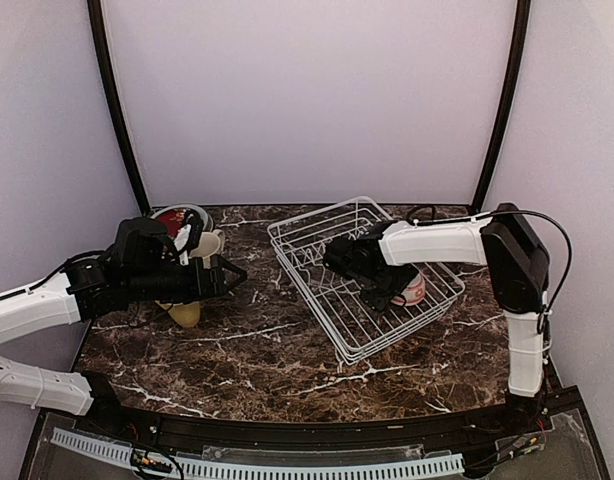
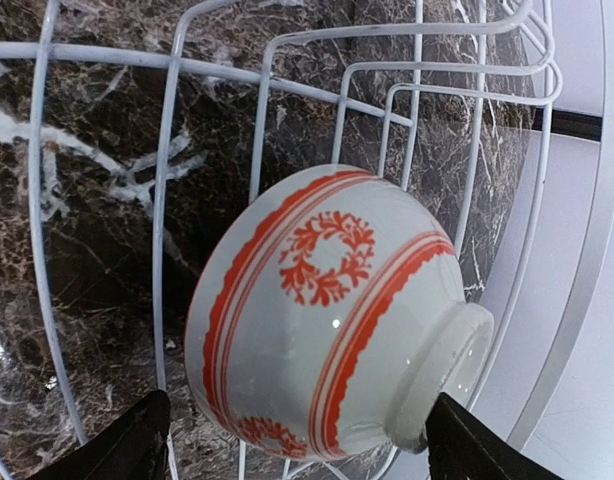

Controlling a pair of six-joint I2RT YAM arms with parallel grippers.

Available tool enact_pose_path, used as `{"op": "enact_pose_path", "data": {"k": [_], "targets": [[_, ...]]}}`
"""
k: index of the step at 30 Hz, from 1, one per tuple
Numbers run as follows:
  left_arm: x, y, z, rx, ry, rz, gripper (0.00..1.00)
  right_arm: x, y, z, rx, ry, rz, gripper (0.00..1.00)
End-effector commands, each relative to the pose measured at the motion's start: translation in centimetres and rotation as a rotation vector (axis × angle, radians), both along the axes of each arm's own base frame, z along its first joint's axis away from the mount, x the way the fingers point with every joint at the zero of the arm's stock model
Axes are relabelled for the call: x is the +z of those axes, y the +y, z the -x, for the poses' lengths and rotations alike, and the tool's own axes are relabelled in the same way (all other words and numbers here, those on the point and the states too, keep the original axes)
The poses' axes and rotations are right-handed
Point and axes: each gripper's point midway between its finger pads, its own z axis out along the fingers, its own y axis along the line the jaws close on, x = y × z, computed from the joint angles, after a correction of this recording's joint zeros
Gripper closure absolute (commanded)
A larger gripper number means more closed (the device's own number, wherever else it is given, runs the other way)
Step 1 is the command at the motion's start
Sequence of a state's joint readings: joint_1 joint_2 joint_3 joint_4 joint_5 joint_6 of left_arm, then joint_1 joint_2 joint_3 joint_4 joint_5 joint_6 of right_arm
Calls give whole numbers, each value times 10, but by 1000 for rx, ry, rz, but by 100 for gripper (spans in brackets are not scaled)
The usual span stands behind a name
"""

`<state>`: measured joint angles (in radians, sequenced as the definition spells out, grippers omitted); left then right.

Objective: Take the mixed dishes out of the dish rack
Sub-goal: Grab the bowl from the dish rack.

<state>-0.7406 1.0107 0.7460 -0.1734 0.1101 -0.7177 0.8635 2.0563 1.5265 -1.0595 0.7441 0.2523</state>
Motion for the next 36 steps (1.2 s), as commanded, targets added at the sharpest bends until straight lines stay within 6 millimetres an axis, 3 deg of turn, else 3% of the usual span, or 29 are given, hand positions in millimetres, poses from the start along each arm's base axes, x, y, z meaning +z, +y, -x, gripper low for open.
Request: {"op": "enact_pose_path", "data": {"k": [1, 4, 8, 18, 22, 27, 31, 36], "targets": [[3, 3, 2, -2, -22, -10, 8, -2, -4, -8, 16, -29, 59, 11], [3, 3, 2, -1, -22, -9, 8, -4, -3, -12, 32, -39, 74, 2], [5, 2, 2, -4, -24, -5, 8, -8, -7, -18, 43, -72, 128, 2], [7, 1, 2, -7, -25, -6, 8, -11, -8, -18, 57, -82, 125, 29], [7, -1, 2, -15, -21, -2, 8, 10, 16, -14, 72, -69, -13, 15], [6, -2, 1, -17, -19, 1, 8, 40, 20, -19, 77, -115, -37, 13], [5, -3, 2, -23, -17, 0, 8, 37, 14, -18, 71, -114, -9, 4], [5, -2, 2, -25, -17, -3, 8, 22, 7, -22, 55, -96, 23, 2]]}}
